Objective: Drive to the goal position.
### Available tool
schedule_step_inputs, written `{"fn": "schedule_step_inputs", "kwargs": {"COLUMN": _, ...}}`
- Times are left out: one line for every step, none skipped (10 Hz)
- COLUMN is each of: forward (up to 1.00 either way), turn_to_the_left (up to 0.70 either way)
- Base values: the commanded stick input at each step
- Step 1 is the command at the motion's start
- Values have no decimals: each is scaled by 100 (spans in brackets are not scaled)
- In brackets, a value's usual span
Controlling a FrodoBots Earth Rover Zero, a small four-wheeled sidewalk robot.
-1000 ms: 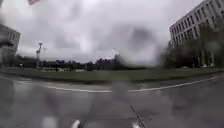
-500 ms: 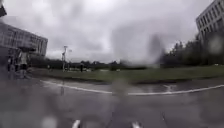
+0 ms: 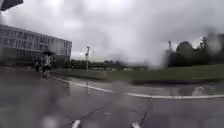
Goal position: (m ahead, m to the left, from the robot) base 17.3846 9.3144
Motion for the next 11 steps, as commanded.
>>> {"fn": "schedule_step_inputs", "kwargs": {"forward": 70, "turn_to_the_left": 1}}
{"fn": "schedule_step_inputs", "kwargs": {"forward": 70, "turn_to_the_left": 1}}
{"fn": "schedule_step_inputs", "kwargs": {"forward": 70, "turn_to_the_left": 1}}
{"fn": "schedule_step_inputs", "kwargs": {"forward": 70, "turn_to_the_left": 35}}
{"fn": "schedule_step_inputs", "kwargs": {"forward": 70, "turn_to_the_left": 35}}
{"fn": "schedule_step_inputs", "kwargs": {"forward": 70, "turn_to_the_left": 35}}
{"fn": "schedule_step_inputs", "kwargs": {"forward": 70, "turn_to_the_left": 35}}
{"fn": "schedule_step_inputs", "kwargs": {"forward": 70, "turn_to_the_left": 35}}
{"fn": "schedule_step_inputs", "kwargs": {"forward": 70, "turn_to_the_left": 35}}
{"fn": "schedule_step_inputs", "kwargs": {"forward": 70, "turn_to_the_left": 35}}
{"fn": "schedule_step_inputs", "kwargs": {"forward": 70, "turn_to_the_left": 35}}
